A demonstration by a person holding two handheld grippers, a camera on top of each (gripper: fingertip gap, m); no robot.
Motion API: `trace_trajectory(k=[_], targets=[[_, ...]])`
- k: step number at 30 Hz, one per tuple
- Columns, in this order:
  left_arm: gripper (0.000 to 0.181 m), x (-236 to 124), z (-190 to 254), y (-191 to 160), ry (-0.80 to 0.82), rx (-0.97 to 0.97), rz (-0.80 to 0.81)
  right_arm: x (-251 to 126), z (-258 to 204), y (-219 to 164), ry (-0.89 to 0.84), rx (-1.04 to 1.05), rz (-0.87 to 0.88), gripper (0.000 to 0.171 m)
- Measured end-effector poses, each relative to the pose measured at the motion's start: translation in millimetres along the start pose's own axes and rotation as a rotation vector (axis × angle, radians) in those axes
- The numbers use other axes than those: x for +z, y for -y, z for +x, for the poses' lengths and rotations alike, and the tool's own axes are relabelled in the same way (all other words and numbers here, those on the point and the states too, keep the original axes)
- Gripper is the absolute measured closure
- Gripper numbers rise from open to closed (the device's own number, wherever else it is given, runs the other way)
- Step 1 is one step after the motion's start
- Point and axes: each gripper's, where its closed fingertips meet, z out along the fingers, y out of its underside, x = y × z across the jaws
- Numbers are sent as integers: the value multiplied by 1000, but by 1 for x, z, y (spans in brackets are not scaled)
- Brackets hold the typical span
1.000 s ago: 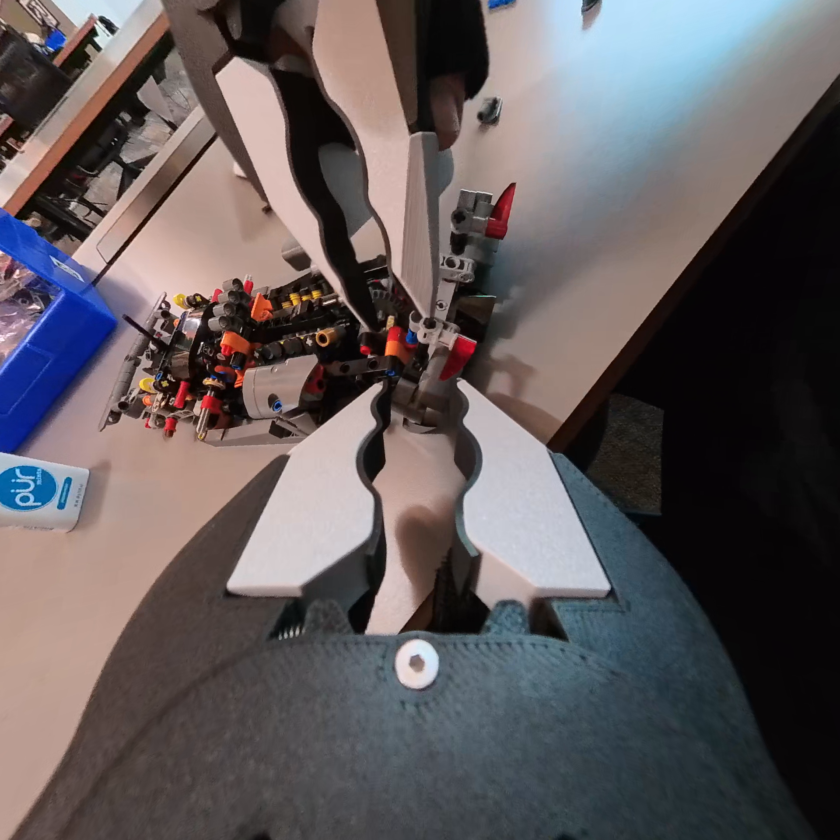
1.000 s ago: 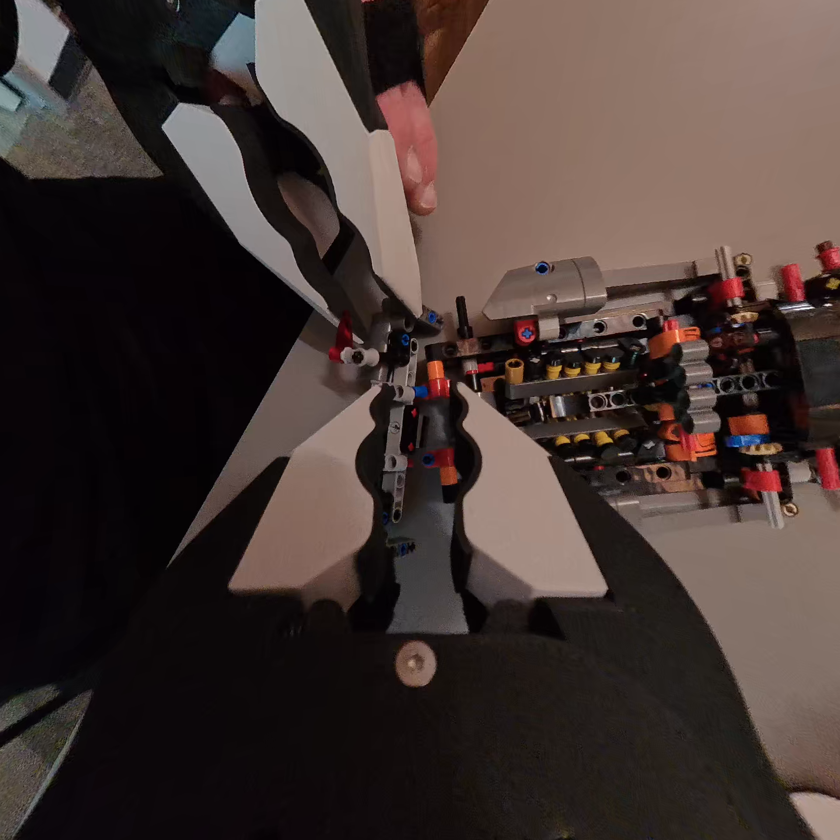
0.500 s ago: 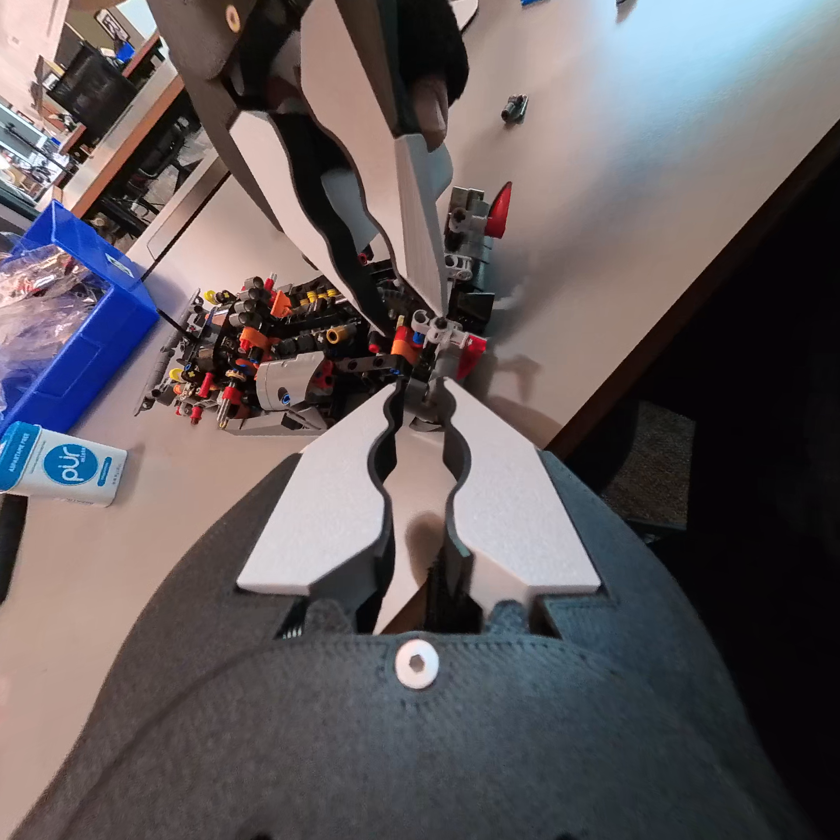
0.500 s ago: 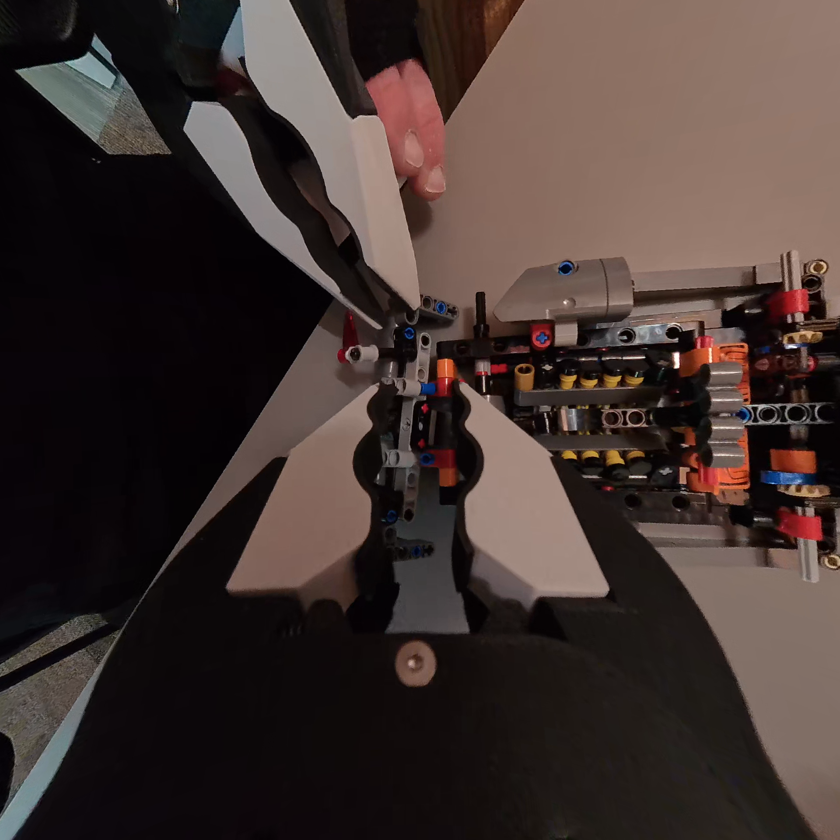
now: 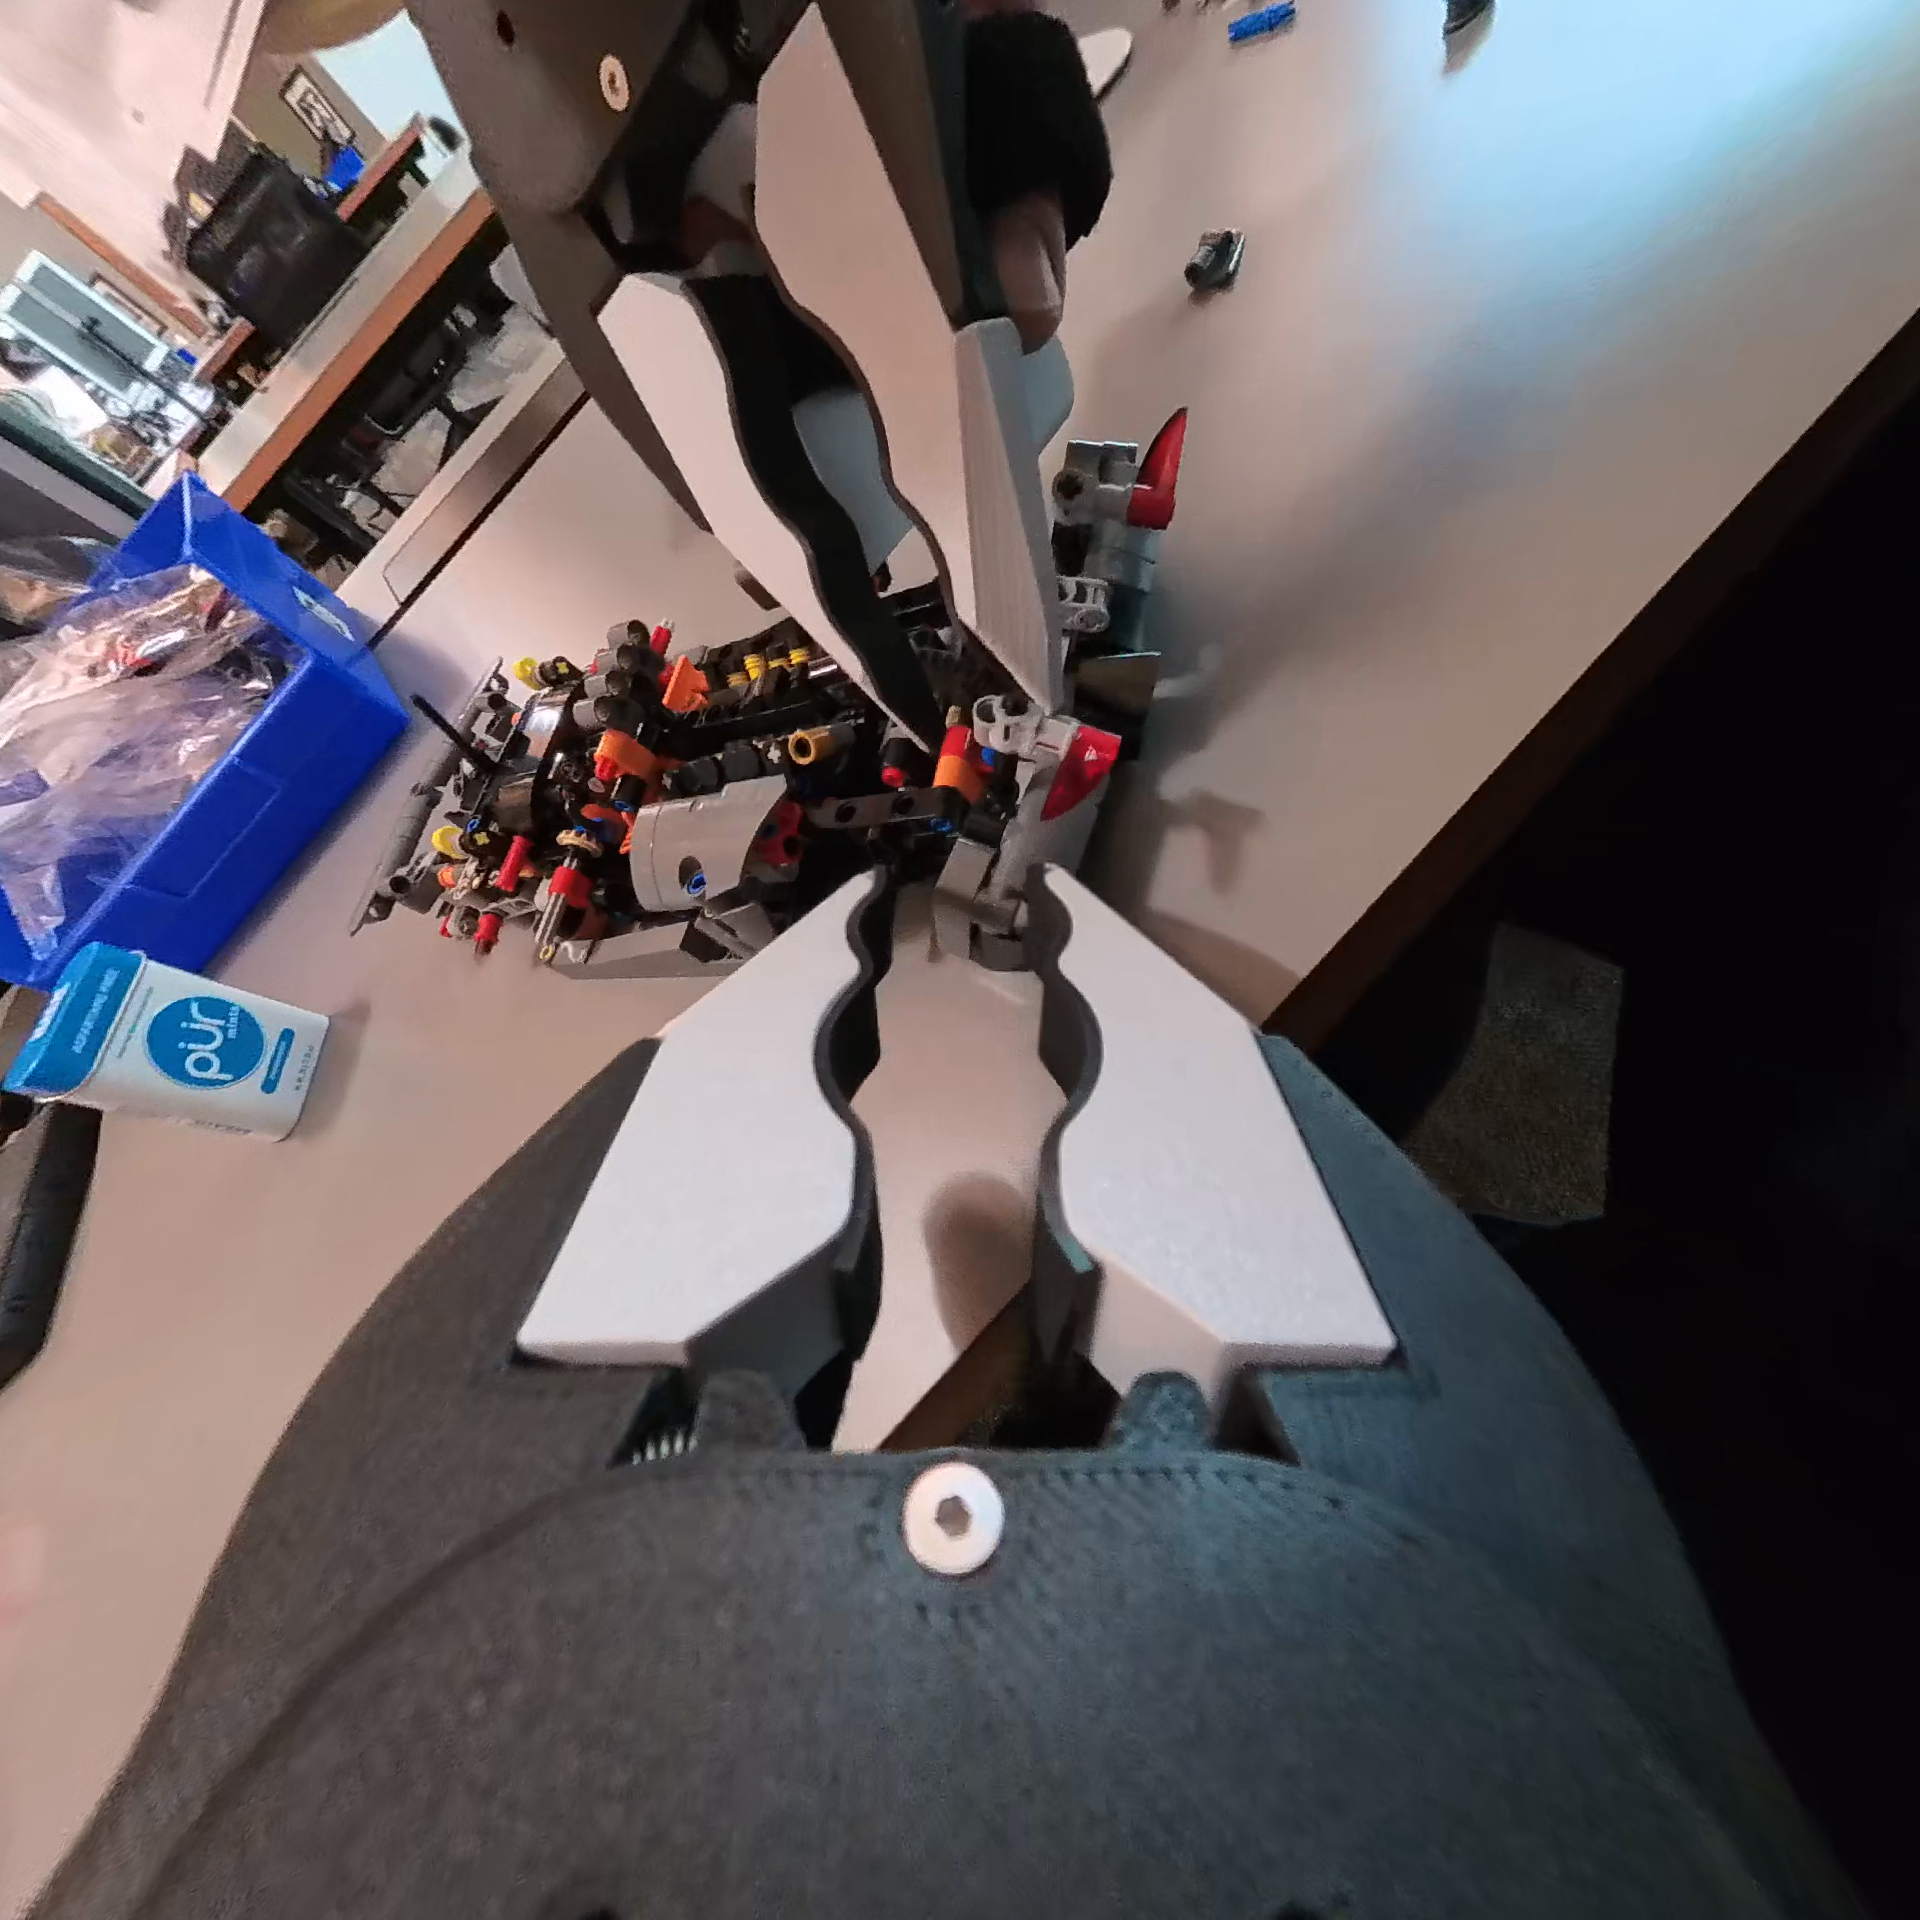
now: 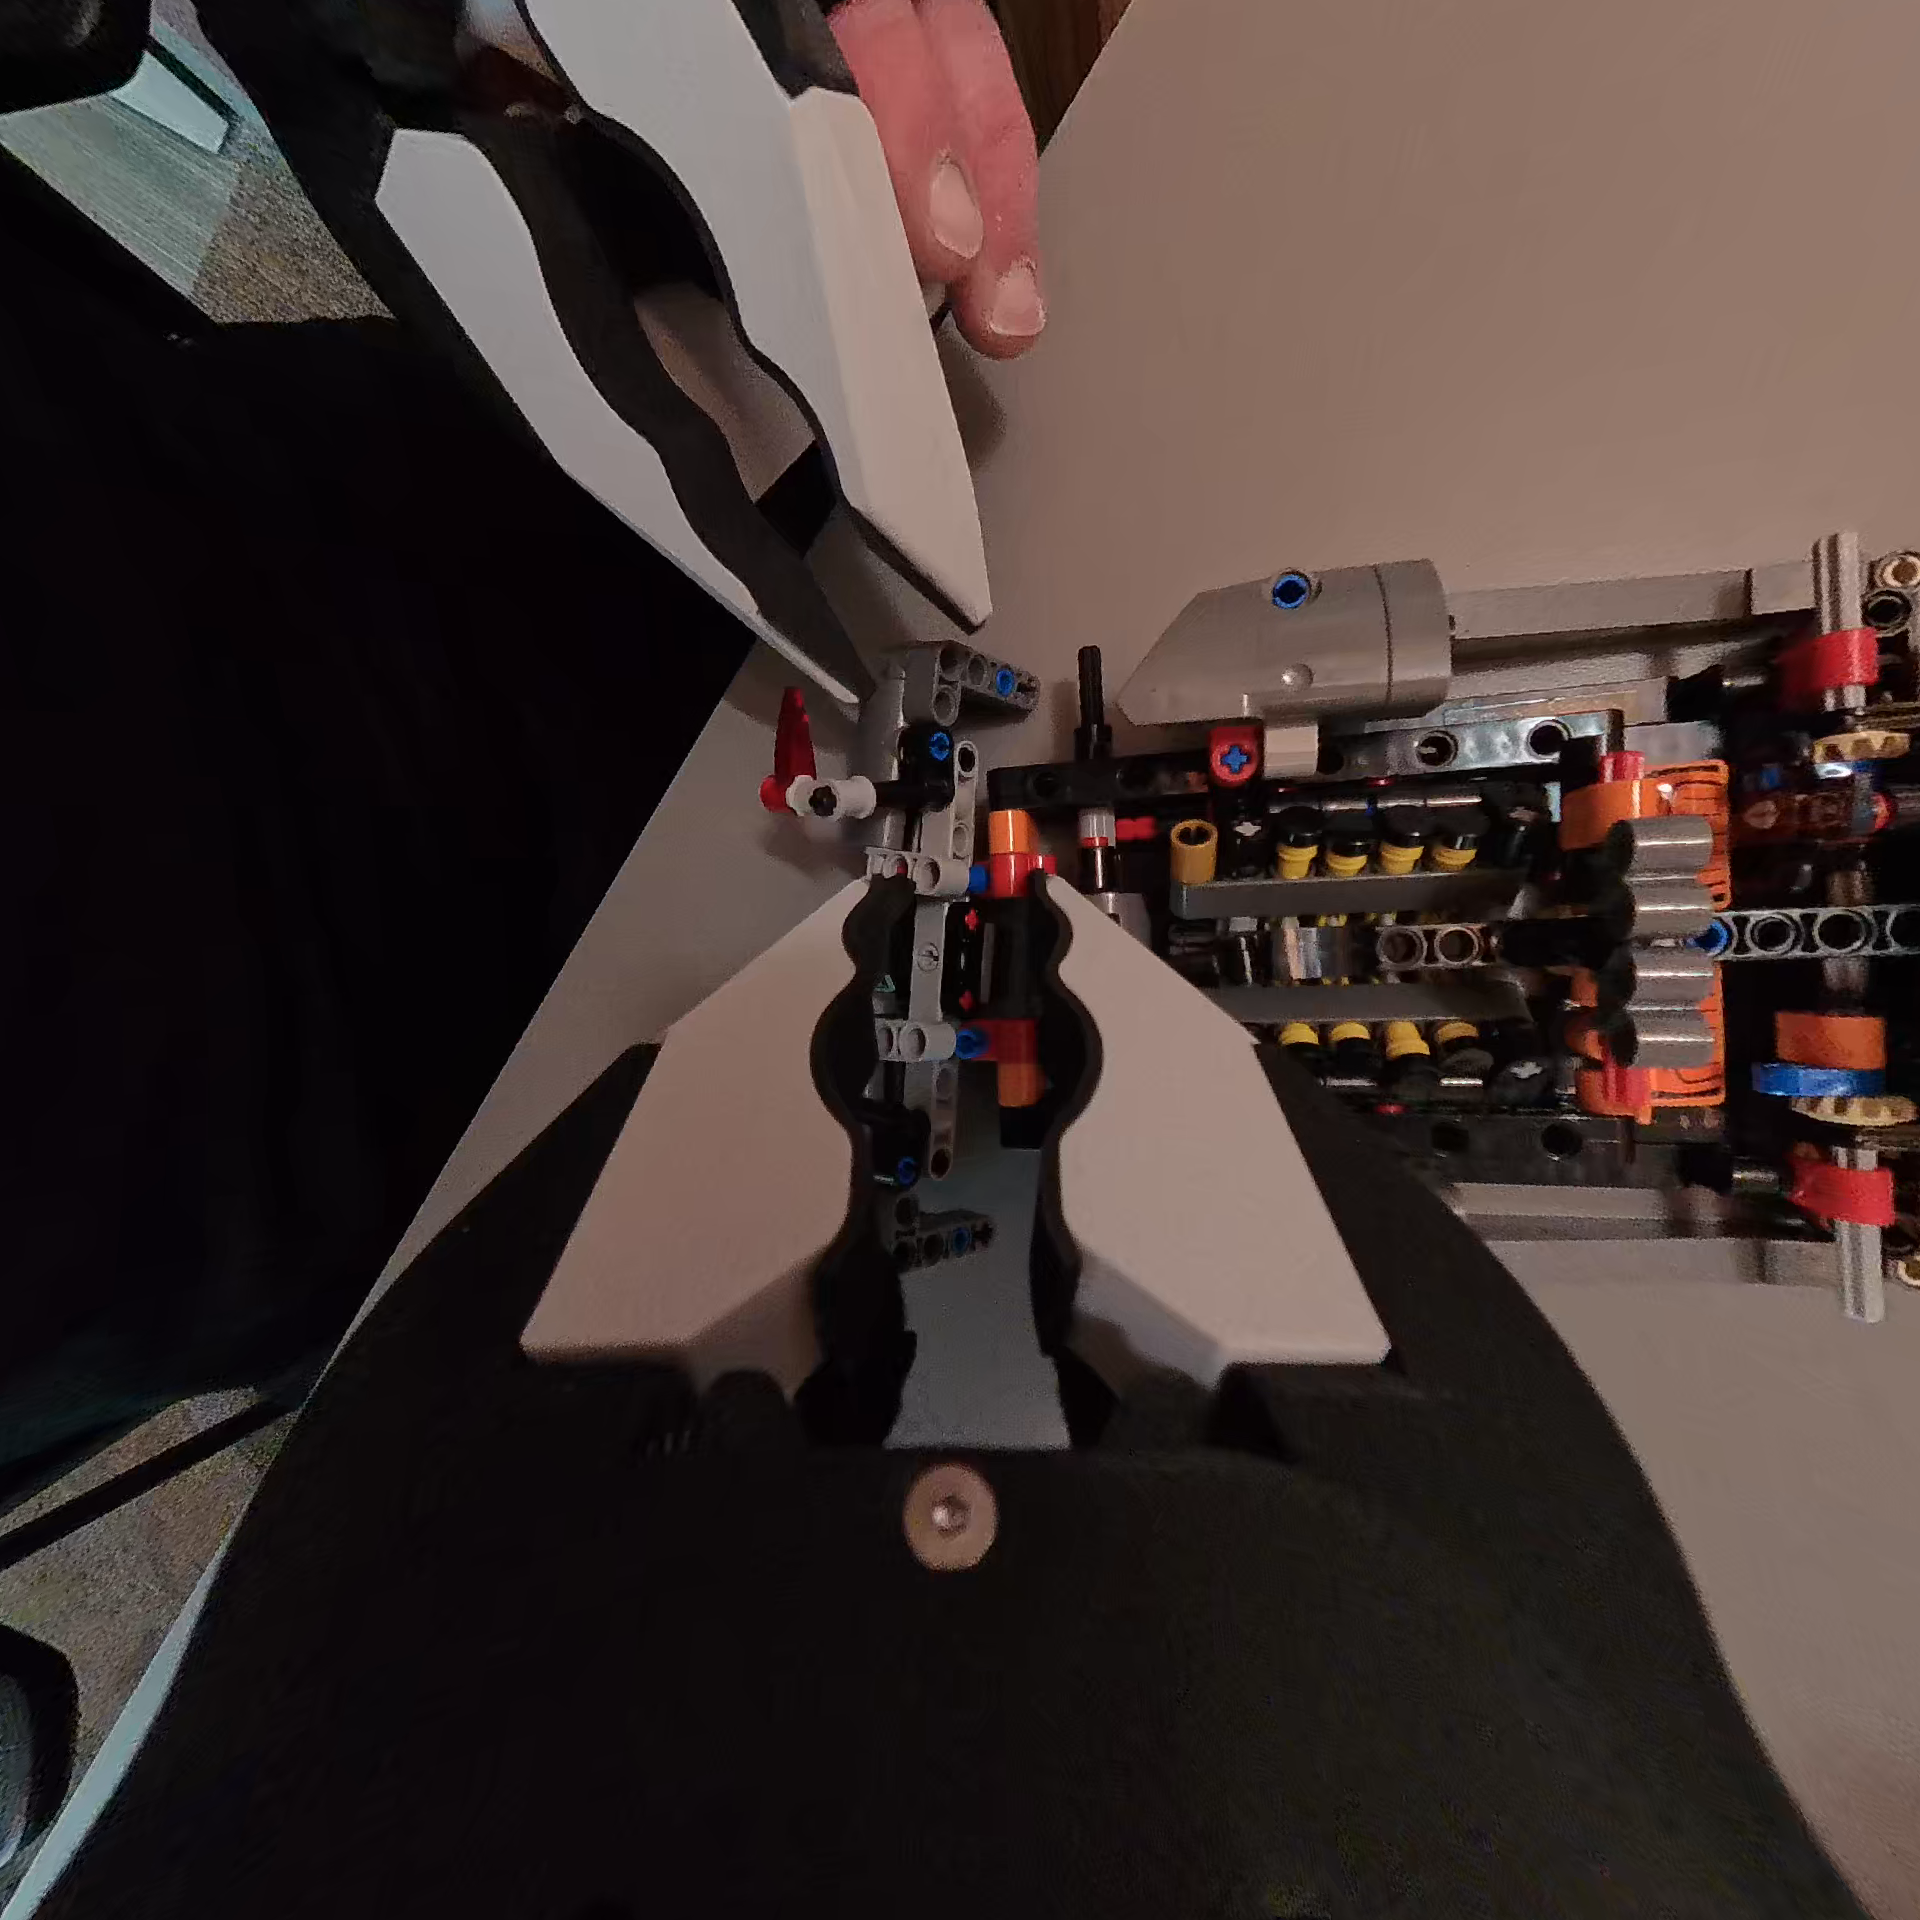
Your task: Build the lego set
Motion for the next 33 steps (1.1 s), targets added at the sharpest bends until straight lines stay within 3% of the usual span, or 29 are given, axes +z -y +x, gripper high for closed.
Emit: trace_trajectory(k=[9,16,18,33], targets=[[134,6,5,-6,-111,27,-34,0,0,-1,11,-2,-10,147],[146,15,16,-7,-183,89,-43,0,0,-1,16,-3,-8,147],[157,15,13,-6,-160,92,-35,0,0,-1,20,0,-5,146],[158,14,12,-9,-114,134,-137,-3,1,1,70,7,-99,146]])
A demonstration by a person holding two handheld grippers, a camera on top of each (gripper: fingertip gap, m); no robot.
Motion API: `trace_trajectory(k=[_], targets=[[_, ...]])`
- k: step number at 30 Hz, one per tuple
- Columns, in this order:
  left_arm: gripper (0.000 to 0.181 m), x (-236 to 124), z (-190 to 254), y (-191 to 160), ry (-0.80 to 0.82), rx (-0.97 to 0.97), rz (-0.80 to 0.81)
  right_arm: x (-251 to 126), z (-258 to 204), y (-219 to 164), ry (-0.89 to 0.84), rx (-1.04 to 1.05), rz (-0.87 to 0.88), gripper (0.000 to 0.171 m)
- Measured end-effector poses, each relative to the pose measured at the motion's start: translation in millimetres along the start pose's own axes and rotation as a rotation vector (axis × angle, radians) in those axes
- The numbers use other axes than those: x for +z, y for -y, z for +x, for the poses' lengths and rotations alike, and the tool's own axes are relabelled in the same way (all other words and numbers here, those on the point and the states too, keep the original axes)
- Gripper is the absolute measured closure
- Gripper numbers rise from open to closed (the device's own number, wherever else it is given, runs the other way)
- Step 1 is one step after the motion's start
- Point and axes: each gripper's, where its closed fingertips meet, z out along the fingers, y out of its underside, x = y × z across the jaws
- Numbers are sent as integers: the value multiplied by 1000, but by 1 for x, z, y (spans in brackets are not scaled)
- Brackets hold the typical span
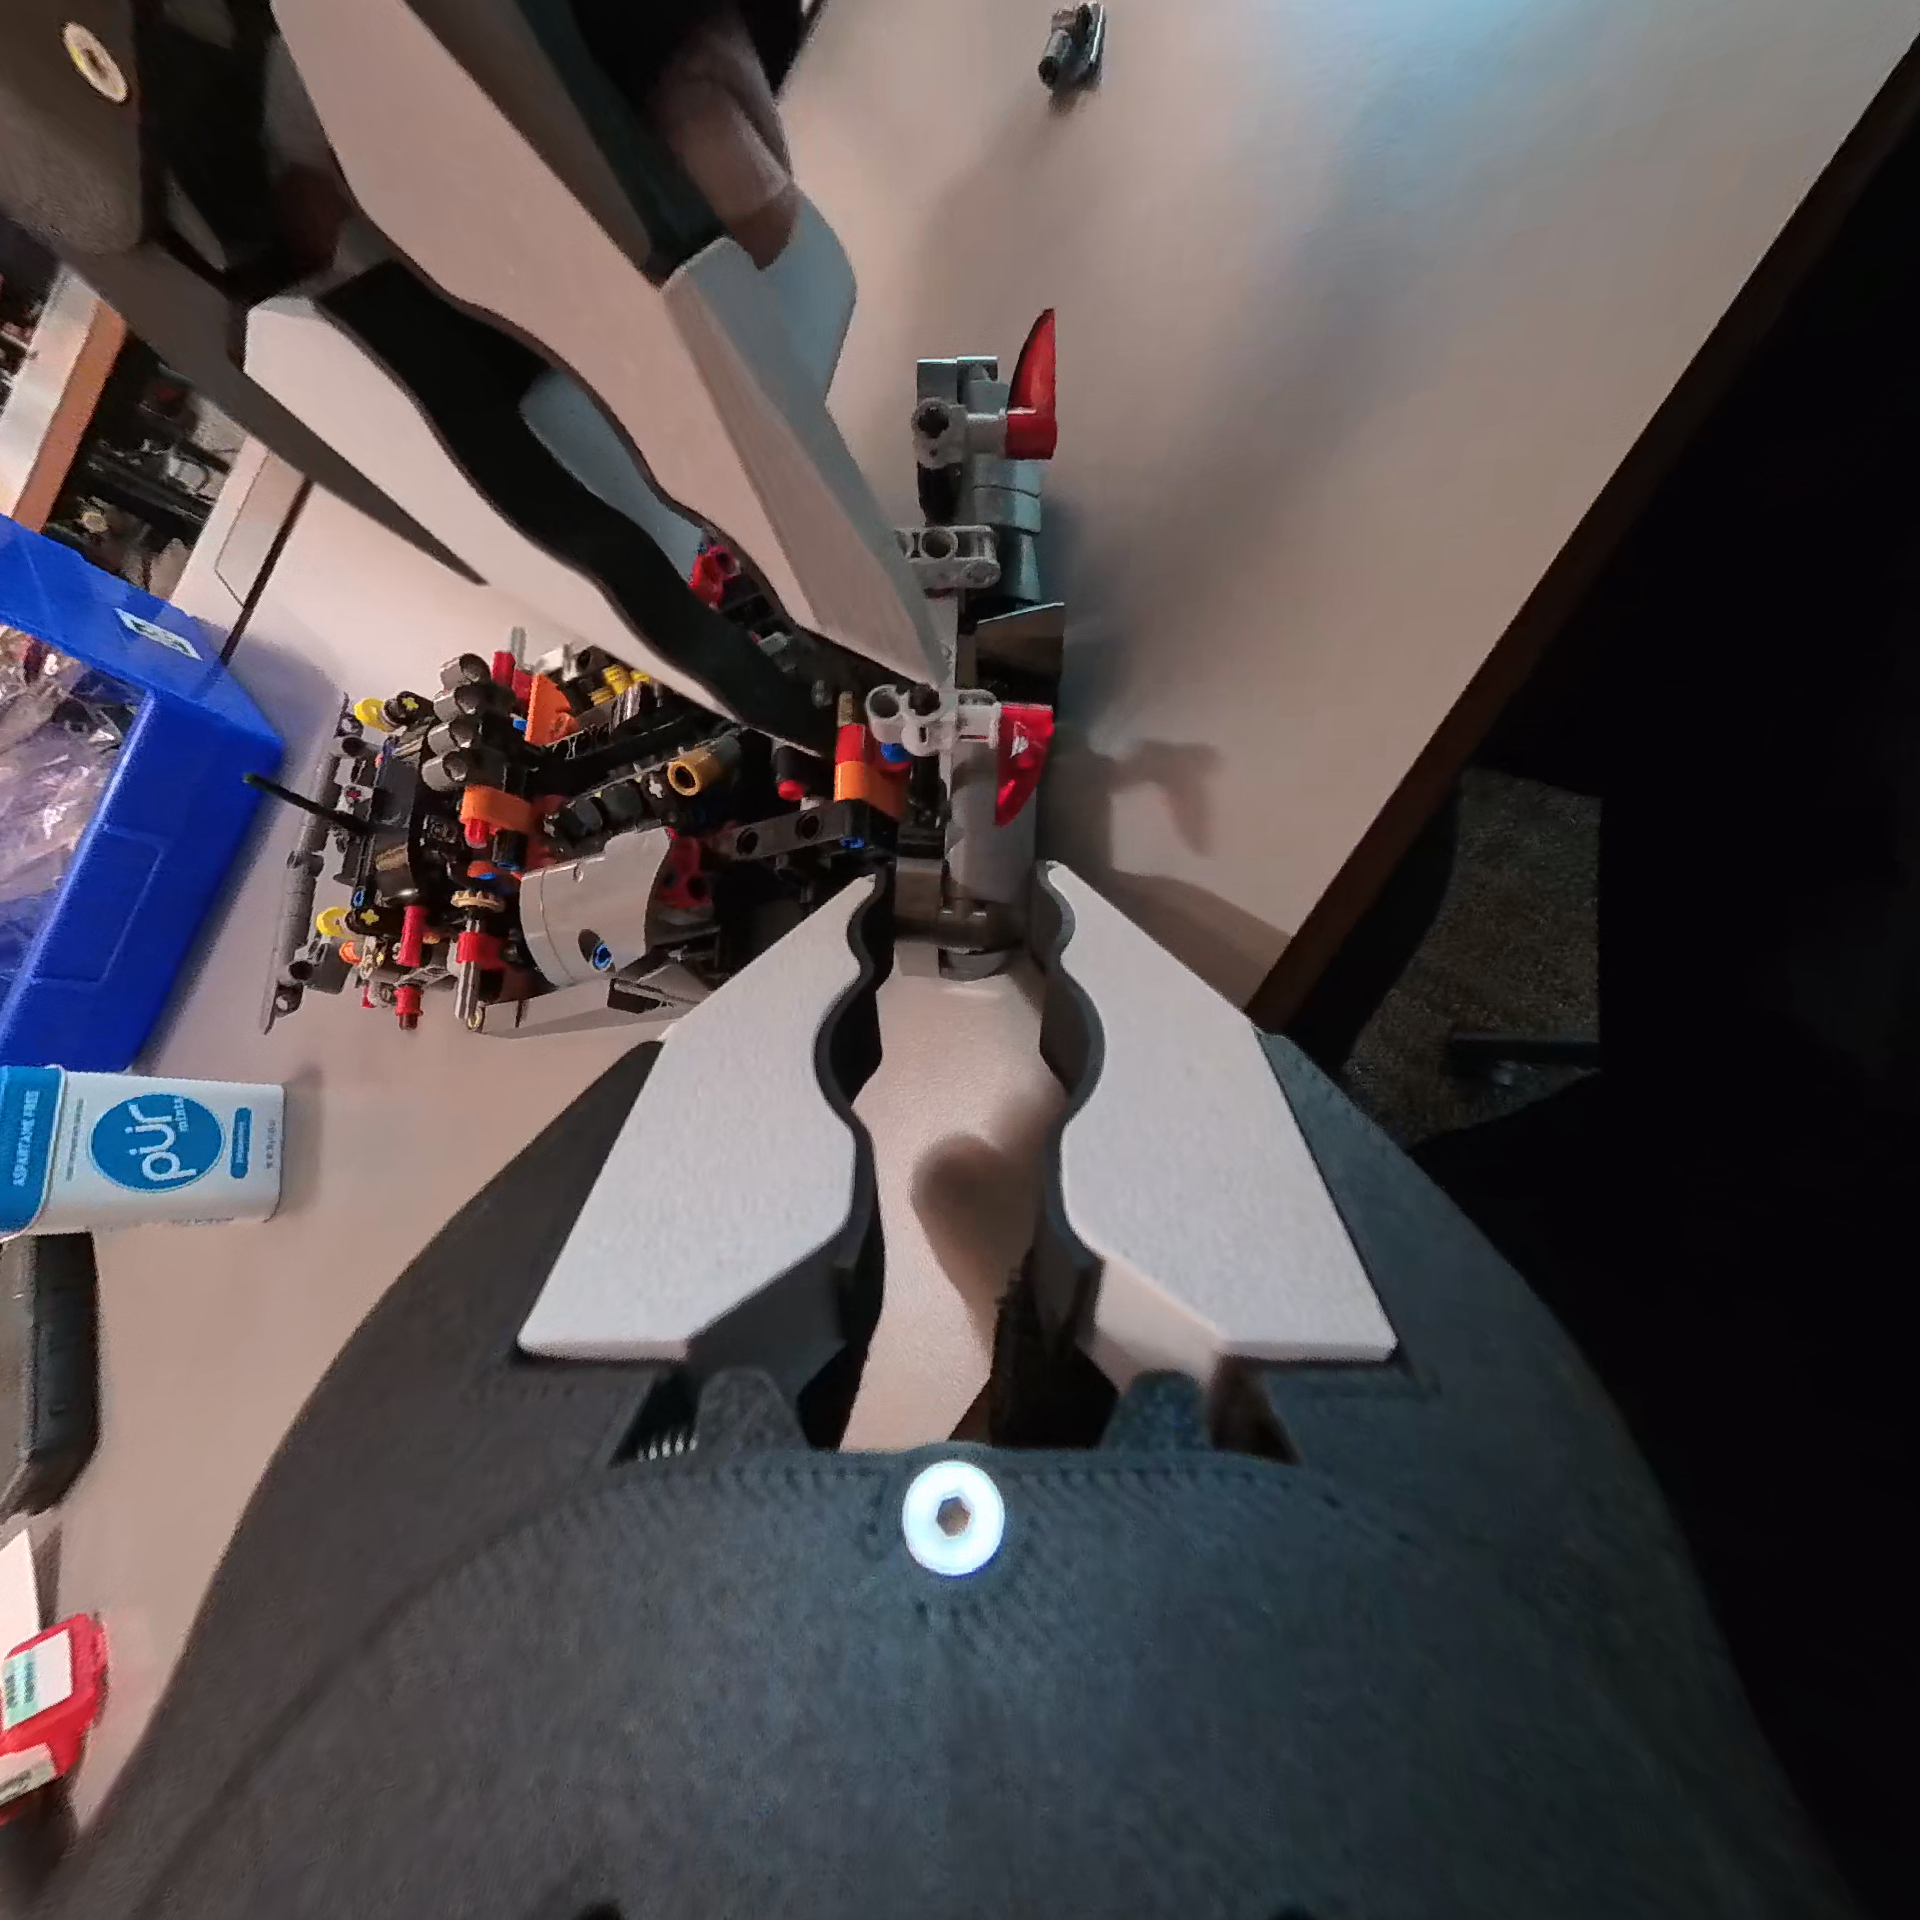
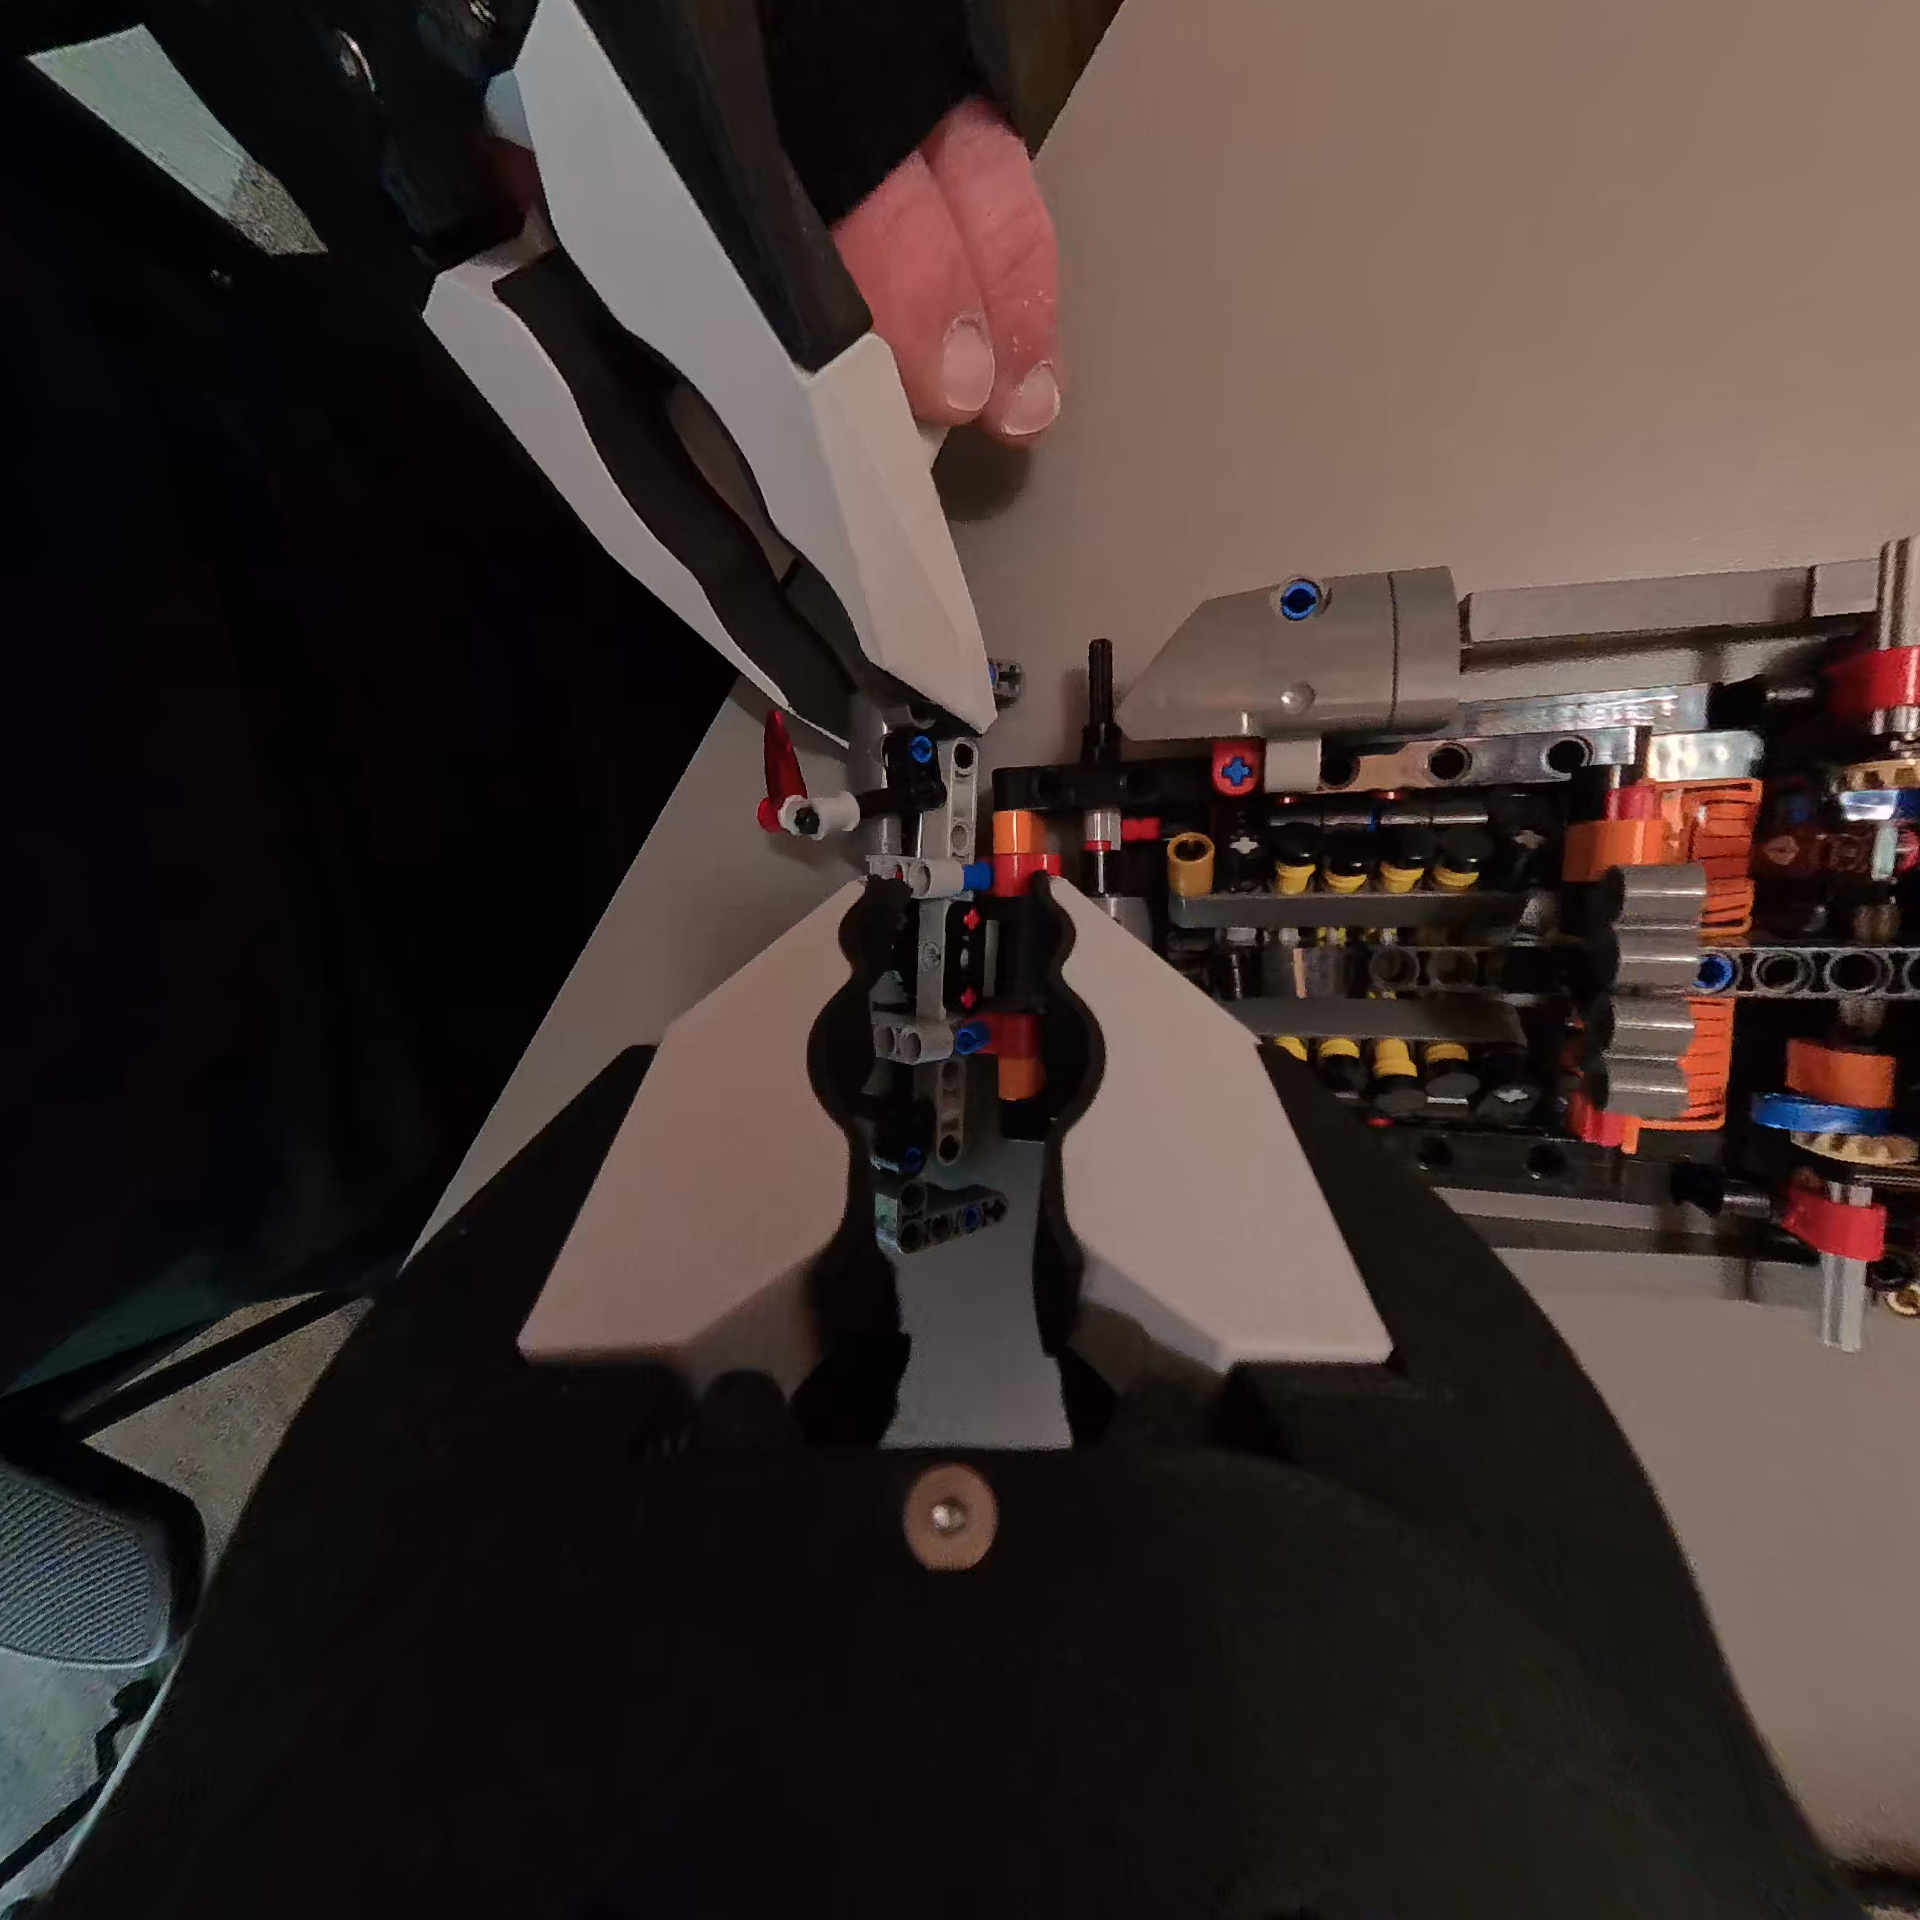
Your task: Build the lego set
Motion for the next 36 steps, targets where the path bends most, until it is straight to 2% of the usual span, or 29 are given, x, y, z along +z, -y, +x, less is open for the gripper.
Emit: trace_trajectory(k=[12,22,36], targets=[[158,-1,0,-2,24,10,-39,5,1,0,-50,-4,-86,142],[158,-1,1,-1,26,-4,-61,2,0,1,51,54,-73,144],[159,1,5,4,28,-20,-70,0,-1,-1,57,36,-64,144]])
